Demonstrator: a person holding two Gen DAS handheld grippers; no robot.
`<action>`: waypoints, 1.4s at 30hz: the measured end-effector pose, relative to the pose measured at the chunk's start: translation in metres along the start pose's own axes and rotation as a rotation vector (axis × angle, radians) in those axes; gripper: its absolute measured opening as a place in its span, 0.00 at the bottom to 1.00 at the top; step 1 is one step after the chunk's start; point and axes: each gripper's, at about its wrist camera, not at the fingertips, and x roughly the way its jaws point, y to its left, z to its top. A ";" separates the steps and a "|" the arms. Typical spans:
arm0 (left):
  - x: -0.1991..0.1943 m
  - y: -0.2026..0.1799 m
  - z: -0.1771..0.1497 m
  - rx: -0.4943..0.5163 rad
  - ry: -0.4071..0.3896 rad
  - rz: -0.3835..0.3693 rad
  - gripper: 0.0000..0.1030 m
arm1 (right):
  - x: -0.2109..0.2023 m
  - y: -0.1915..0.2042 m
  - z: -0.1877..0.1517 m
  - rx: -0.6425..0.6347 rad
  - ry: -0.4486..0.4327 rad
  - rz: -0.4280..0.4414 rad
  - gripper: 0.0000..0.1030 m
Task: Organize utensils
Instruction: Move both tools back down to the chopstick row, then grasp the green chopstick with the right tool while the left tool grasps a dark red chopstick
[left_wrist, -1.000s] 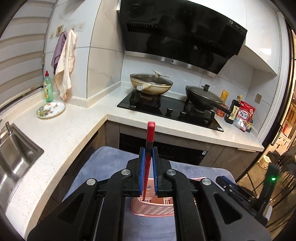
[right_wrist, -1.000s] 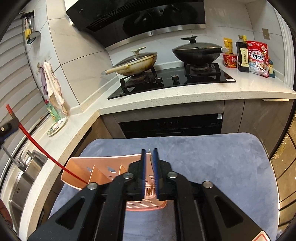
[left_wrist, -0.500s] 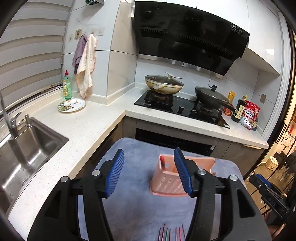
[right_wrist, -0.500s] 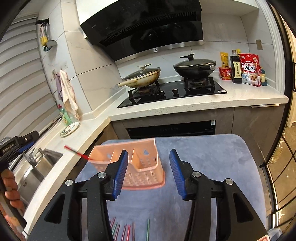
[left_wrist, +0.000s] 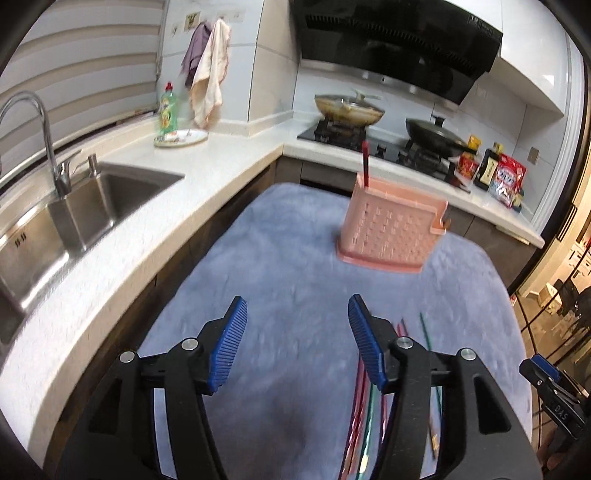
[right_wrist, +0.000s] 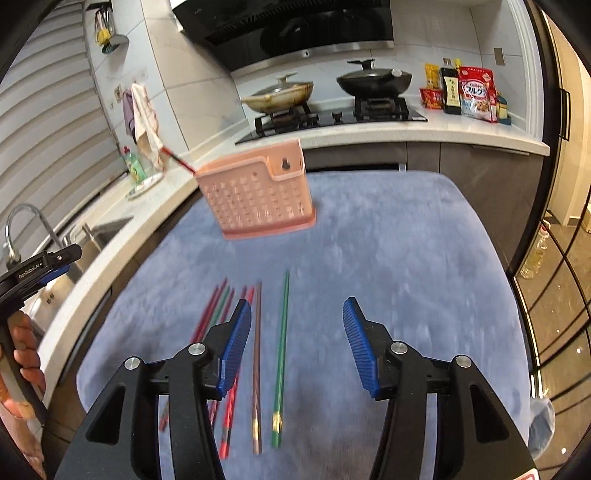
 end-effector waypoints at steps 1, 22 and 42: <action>0.001 0.003 -0.013 0.003 0.018 0.011 0.53 | 0.001 0.000 -0.008 -0.006 0.008 -0.007 0.49; 0.008 -0.002 -0.112 0.049 0.148 0.004 0.53 | 0.047 0.022 -0.092 -0.063 0.155 -0.034 0.24; 0.010 -0.013 -0.137 0.073 0.209 -0.035 0.53 | 0.058 0.019 -0.104 -0.065 0.194 -0.028 0.07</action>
